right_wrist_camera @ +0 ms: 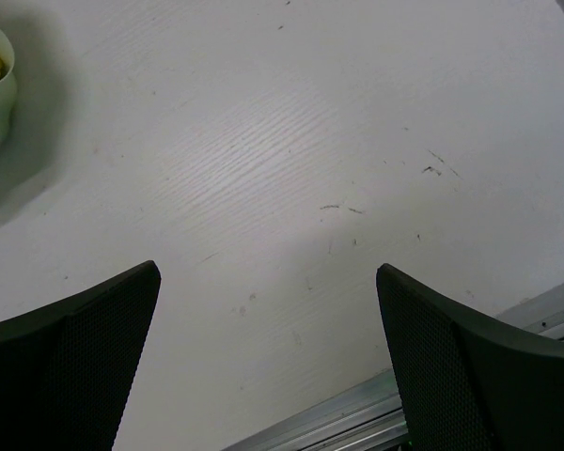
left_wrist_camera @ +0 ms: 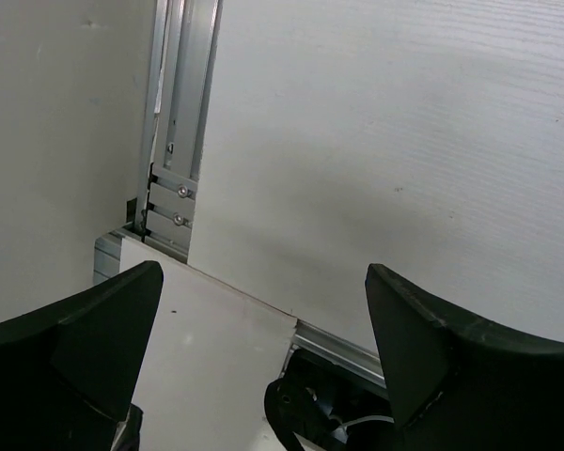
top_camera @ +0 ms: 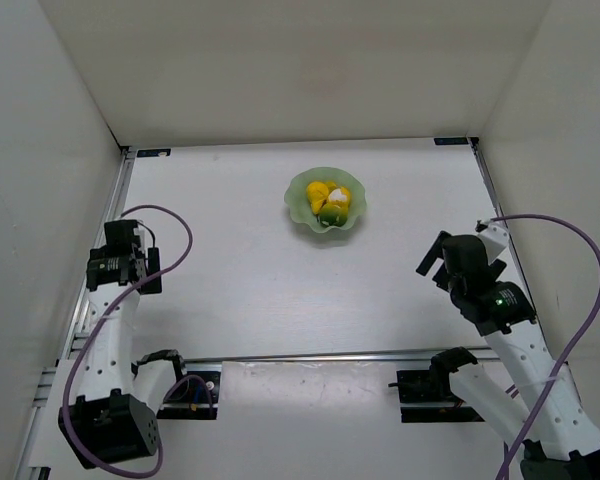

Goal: Place and organize the fake fruits in the fruit bowl

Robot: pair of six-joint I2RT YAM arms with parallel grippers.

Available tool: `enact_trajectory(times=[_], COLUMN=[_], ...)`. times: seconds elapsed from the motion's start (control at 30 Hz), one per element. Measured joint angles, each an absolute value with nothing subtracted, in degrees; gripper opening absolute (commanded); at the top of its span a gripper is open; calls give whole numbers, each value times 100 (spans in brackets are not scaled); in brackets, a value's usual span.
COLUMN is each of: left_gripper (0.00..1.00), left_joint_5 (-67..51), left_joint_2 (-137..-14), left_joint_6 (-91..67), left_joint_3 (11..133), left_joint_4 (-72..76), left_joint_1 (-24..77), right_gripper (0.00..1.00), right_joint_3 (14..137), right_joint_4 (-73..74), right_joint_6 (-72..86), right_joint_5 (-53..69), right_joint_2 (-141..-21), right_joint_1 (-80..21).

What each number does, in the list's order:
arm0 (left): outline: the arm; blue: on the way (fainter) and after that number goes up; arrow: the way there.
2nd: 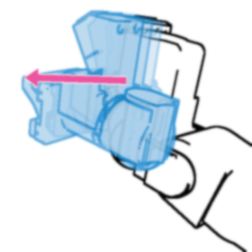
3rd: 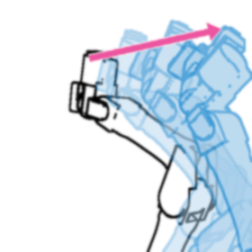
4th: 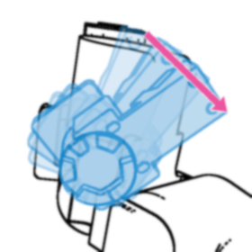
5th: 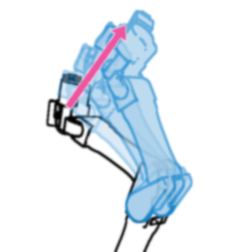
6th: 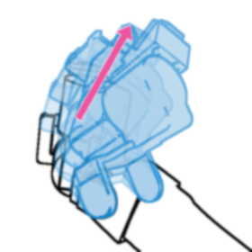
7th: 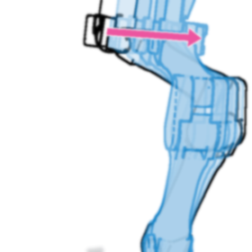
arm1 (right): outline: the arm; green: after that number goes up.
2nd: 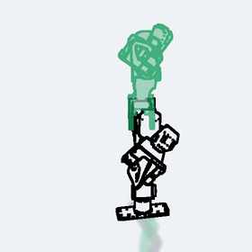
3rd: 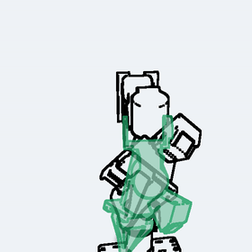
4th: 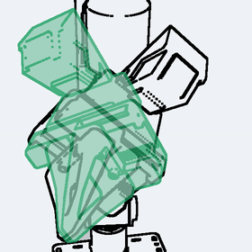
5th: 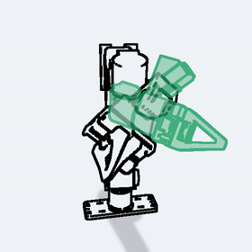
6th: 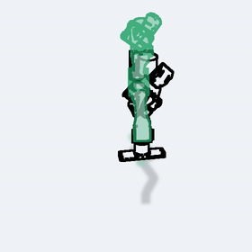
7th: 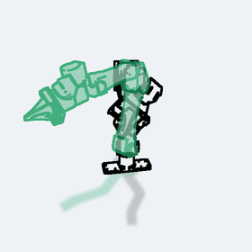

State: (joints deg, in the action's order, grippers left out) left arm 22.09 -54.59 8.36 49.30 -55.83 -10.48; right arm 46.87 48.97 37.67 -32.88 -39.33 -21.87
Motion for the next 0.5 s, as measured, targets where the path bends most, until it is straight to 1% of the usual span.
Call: enact_trajectory(times=[0.23, 0.5], left_gripper=[100, 100], left_joint_5=[2104, 1931], left_joint_2=[-5124, -5144], left_joint_6=[773, 698], left_joint_3=[4912, 4950], left_joint_4=[-5717, -5843], left_joint_1=[-1100, -1105], right_gripper=[100, 100], right_joint_3=[4648, 4471], right_joint_4=[4952, 5109], right_joint_6=[4003, 4174], right_joint_5=[-3124, -3083], right_joint_2=[-3905, -3500], right_joint_1=[-2185, -2185])
